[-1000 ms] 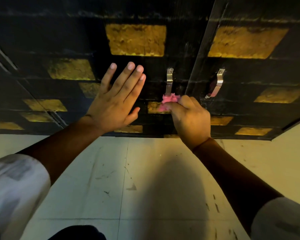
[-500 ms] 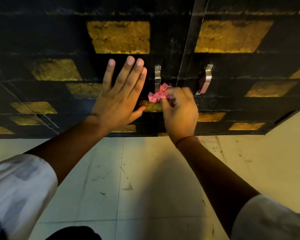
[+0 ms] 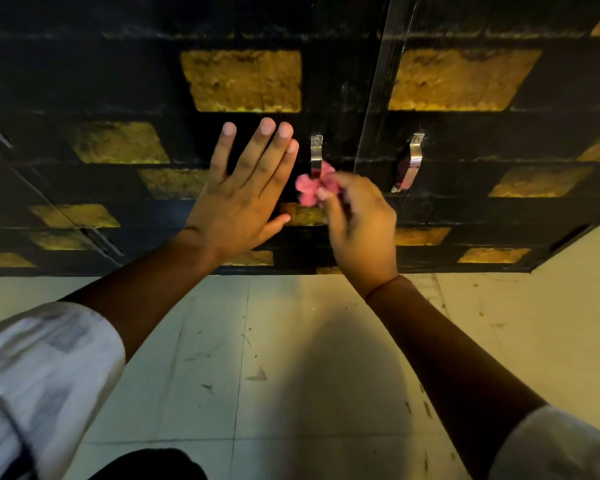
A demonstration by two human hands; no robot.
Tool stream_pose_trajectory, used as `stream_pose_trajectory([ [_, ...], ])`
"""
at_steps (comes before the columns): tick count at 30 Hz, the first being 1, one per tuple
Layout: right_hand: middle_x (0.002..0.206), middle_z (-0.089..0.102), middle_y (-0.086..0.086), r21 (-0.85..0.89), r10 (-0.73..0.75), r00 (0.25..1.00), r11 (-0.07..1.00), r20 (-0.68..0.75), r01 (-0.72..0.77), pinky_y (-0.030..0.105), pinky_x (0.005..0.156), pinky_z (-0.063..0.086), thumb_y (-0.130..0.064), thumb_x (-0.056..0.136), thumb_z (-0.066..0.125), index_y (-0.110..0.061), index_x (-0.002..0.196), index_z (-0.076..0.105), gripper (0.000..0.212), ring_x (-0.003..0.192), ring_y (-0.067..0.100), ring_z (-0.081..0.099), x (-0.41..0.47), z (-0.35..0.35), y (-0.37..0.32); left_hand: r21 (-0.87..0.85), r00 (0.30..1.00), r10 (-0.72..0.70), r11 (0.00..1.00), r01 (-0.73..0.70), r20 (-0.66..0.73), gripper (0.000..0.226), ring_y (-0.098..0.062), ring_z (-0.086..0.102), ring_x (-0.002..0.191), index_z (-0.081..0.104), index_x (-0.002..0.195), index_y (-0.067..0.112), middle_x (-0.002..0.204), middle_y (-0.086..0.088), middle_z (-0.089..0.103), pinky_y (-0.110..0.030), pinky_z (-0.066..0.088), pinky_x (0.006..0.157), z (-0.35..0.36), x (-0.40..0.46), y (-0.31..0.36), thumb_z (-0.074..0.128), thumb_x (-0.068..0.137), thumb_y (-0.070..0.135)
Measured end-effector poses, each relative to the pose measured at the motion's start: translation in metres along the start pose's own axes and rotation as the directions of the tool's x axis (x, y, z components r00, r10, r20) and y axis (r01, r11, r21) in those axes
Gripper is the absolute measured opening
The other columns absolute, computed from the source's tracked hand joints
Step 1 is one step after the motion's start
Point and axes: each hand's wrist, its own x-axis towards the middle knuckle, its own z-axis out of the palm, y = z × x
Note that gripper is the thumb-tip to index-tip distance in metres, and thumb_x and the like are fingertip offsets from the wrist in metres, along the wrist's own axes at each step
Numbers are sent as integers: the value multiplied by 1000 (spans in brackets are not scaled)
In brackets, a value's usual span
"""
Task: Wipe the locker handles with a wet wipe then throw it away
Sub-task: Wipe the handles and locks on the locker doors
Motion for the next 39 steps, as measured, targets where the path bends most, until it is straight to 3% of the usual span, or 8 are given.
stream_pose_trajectory([
  [5,91,65,2,133,90,996,987,3,-90,31,75,53,-22,97,63,-10,100,68,13,84,10,61,11,13,-8,31,1000,2,1000,-2,5,108,-39,7,152,-1,161,-3,165,-24,2,-62,11,119,-2,0,2,50,94,65],
  [11,87,70,6,371,222,975,904,11,-210,34,67,60,-20,99,60,-13,107,69,14,75,16,68,8,5,-16,60,999,27,998,-28,24,108,-40,4,153,-2,161,-3,166,-24,-2,-63,9,119,-3,-2,0,52,94,62],
  [15,91,71,1,290,189,979,935,75,-203,47,73,59,-19,96,65,-15,99,69,7,83,17,68,15,3,-16,-108,1000,11,994,-13,-18,99,-41,9,153,3,161,-3,165,-25,4,-64,11,122,-13,2,2,56,95,50],
  [18,102,70,-5,162,97,986,984,-138,-75,31,88,55,-13,95,63,-13,103,70,10,96,7,66,19,-28,-15,-225,992,51,971,-77,-119,100,-41,12,152,-1,160,-3,164,-25,8,-61,10,124,-29,19,13,57,95,46],
  [22,96,62,4,-72,25,915,996,-403,-59,3,80,36,-11,91,67,-7,98,70,9,89,-1,49,23,-68,5,-197,982,48,977,-85,-184,99,-40,10,153,-4,159,-4,164,-24,6,-60,10,124,-53,65,37,50,97,52],
  [30,91,58,2,-291,-50,999,956,-5,46,15,74,38,-13,91,65,-7,97,64,7,86,11,52,12,-78,46,27,990,50,999,-47,-130,106,-37,16,156,2,161,-4,169,-22,11,-58,10,121,-49,96,51,40,94,69],
  [35,112,68,-6,16,114,971,993,-209,-113,26,89,56,-20,95,66,-14,118,66,24,103,6,66,-1,-74,42,103,986,93,991,-79,-136,109,-36,19,155,2,161,-4,168,-21,13,-58,11,120,-41,96,48,38,93,73],
  [39,108,69,-4,48,141,977,990,-158,-135,31,89,56,-18,95,65,-13,118,66,24,102,6,66,13,-68,34,116,985,84,991,-67,-152,110,-36,23,154,5,161,-3,167,-20,13,-58,15,120,-40,97,50,38,92,75],
])
